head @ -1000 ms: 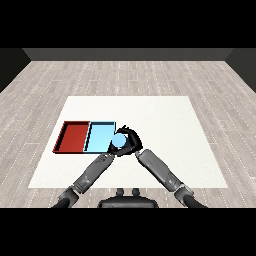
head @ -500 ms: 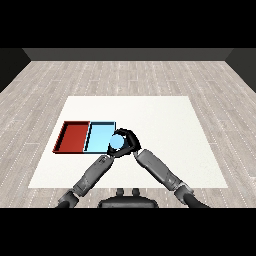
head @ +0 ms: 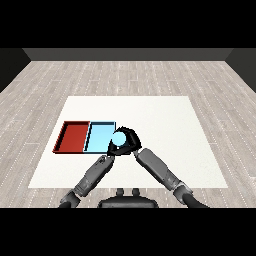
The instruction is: Pick the blue can and put it in the blue box
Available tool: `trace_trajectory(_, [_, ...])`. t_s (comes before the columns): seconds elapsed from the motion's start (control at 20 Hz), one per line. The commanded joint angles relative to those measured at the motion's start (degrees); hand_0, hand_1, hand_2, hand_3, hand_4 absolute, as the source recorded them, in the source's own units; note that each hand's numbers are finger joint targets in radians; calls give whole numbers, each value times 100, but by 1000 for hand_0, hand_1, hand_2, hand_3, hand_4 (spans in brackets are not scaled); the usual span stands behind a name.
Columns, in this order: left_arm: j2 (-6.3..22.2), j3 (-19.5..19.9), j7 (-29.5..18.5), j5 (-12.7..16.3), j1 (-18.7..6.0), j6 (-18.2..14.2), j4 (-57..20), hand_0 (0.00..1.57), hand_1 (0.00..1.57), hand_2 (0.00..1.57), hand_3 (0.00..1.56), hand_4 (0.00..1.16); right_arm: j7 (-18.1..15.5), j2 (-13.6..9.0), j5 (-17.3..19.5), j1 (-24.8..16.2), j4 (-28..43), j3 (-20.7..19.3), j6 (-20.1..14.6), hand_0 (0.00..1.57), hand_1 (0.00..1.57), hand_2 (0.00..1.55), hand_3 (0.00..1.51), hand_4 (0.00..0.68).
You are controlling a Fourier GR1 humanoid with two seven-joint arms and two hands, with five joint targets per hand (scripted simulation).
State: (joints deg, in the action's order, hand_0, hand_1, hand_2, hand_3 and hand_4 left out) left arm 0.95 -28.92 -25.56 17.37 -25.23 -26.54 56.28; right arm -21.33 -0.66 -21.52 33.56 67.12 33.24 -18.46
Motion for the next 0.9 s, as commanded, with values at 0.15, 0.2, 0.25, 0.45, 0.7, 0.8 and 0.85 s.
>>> trace_trajectory(0.15, [-91,63,154,227,-192,61,-150,1571,1571,1516,1448,1097,463,62,41,-215,401,-172,81,0,0,0,0,0])
trace_trajectory(0.2, [-92,64,143,237,-200,64,-167,1571,1571,1516,1448,1097,476,62,55,-227,418,-181,89,0,0,0,0,0])
trace_trajectory(0.25, [-92,65,135,244,-207,66,-180,1571,1571,1516,1448,1097,485,63,66,-237,430,-188,97,0,0,0,0,0])
trace_trajectory(0.45, [-94,-53,292,303,-485,-238,-115,1571,1571,1520,1454,1121,369,64,-330,43,287,115,-256,0,0,0,0,0])
trace_trajectory(0.7, [-93,83,-36,309,-414,-17,-571,1571,1571,1565,1492,1141,738,62,26,-48,645,-201,-47,0,0,0,0,0])
trace_trajectory(0.8, [-27,331,406,-156,-294,61,-108,1571,1571,1571,1503,1137,970,-59,281,-600,1173,-419,117,0,0,0,0,0])
trace_trajectory(0.85, [-92,224,-84,-52,-169,77,-437,1571,1571,1571,1504,1134,674,31,57,-627,789,-639,467,0,0,0,0,0])
